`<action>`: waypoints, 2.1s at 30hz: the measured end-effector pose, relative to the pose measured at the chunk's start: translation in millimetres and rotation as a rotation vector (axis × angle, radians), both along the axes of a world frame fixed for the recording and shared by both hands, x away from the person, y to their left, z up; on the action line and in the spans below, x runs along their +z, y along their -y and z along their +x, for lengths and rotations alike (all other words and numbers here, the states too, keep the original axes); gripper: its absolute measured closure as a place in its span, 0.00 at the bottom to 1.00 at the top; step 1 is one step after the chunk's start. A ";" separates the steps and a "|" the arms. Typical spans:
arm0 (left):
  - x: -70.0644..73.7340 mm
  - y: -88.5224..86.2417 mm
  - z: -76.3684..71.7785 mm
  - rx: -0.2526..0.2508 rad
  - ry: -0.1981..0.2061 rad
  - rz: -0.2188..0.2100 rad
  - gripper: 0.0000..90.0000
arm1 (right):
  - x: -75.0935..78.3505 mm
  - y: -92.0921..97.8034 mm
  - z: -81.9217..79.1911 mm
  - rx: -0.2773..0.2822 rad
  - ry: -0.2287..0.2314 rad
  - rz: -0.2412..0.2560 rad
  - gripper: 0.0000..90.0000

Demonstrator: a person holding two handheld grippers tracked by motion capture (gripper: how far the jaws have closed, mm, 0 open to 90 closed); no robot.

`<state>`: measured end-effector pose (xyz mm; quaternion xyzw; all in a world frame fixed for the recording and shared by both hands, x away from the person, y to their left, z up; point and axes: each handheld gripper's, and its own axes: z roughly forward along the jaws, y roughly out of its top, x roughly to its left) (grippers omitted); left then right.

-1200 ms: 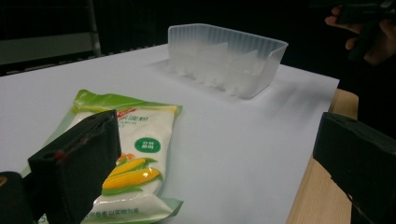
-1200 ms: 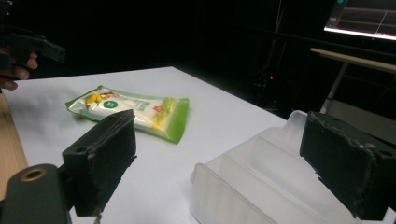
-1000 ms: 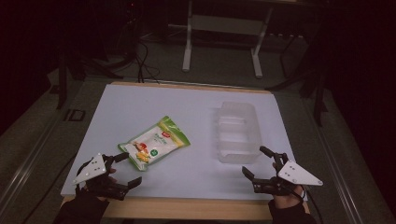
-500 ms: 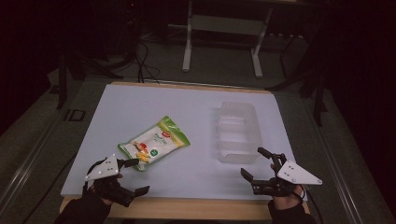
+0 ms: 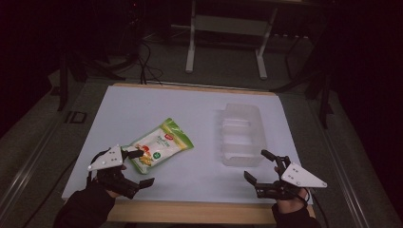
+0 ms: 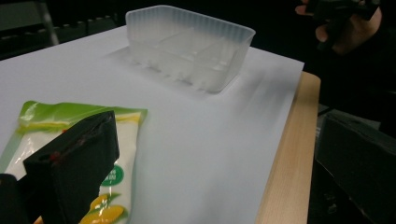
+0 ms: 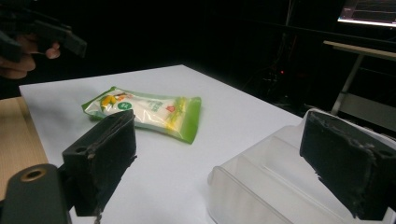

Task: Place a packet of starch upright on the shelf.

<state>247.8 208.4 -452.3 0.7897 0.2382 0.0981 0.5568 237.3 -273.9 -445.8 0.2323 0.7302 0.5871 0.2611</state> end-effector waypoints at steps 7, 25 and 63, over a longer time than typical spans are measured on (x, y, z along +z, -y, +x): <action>9.7 -0.1 20.0 0.008 -0.004 0.022 0.01 | 1.0 -0.4 -0.9 0.002 0.003 0.001 0.12; 19.8 5.0 68.6 0.076 -0.019 0.093 0.01 | 2.1 -1.2 -1.9 0.007 0.007 0.002 0.12; -26.1 19.9 178.1 0.165 -0.173 0.249 0.08 | -1.2 -2.9 -0.6 0.018 -0.011 -0.004 0.12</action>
